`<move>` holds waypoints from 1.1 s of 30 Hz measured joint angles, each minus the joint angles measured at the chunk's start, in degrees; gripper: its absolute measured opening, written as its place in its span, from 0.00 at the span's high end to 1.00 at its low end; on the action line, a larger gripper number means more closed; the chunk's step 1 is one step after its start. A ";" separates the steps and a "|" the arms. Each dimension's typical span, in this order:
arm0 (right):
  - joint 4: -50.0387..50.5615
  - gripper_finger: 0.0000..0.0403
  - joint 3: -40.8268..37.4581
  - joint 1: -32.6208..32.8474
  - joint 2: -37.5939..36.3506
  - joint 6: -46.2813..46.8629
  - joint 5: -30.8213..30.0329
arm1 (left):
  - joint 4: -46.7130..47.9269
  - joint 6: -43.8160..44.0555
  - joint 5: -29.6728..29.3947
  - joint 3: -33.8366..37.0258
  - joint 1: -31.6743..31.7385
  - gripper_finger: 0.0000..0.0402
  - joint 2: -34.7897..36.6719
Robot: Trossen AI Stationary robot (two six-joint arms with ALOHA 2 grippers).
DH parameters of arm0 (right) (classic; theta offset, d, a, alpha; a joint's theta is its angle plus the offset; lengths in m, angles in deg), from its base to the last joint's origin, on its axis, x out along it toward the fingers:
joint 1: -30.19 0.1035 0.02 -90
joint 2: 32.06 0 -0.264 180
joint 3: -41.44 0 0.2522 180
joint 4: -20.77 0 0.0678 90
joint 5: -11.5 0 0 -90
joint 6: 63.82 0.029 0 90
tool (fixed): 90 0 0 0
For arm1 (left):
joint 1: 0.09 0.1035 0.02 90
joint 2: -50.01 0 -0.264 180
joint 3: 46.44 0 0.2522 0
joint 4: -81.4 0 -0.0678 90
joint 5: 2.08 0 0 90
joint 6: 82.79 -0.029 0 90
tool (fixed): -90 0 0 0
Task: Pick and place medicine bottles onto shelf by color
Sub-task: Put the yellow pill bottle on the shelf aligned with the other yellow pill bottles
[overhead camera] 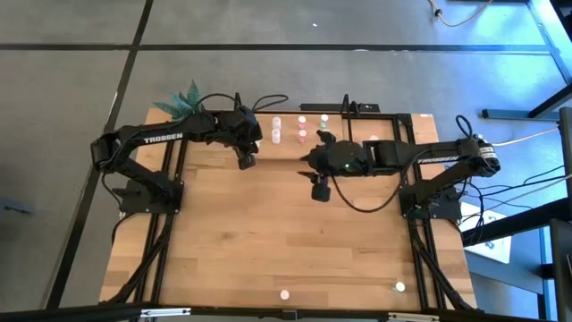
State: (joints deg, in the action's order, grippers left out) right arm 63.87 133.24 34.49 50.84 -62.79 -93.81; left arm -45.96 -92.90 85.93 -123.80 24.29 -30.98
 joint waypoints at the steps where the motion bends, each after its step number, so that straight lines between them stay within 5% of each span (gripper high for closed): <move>1: -0.09 0.54 0.00 -0.05 0.56 0.58 -2.27 | 0.04 -0.47 -0.01 0.00 0.00 0.77 0.00; 7: -0.93 0.54 0.00 -0.07 2.87 3.07 -11.02 | 0.04 -0.92 -0.01 0.00 0.00 0.77 0.00; 33: -0.87 0.54 0.00 -0.04 3.47 3.05 -9.97 | -2.96 3.88 0.21 0.00 -0.86 0.77 -0.50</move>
State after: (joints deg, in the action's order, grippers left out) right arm 63.00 133.24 34.44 54.31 -59.75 -103.79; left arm -48.92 -89.02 86.14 -123.80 23.43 -31.48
